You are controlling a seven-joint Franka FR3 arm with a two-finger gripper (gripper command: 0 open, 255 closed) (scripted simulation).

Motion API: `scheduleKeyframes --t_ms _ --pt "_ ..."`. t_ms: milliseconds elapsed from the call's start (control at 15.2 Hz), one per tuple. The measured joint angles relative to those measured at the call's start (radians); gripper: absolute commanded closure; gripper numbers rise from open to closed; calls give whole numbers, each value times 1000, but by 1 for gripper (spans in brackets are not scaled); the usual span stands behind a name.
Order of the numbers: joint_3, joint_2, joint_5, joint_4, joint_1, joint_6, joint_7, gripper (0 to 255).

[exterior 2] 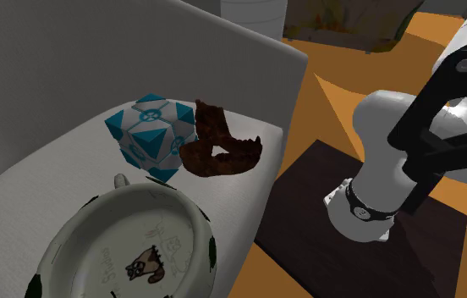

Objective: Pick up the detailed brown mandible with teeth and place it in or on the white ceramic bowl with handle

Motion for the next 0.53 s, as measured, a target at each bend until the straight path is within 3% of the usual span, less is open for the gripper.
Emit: scheduleKeyframes --t_ms 198,528 --pt "-22 2 -13 -13 -13 8 -13 0" --pt "-118 36 -70 -39 -69 38 -76 0"
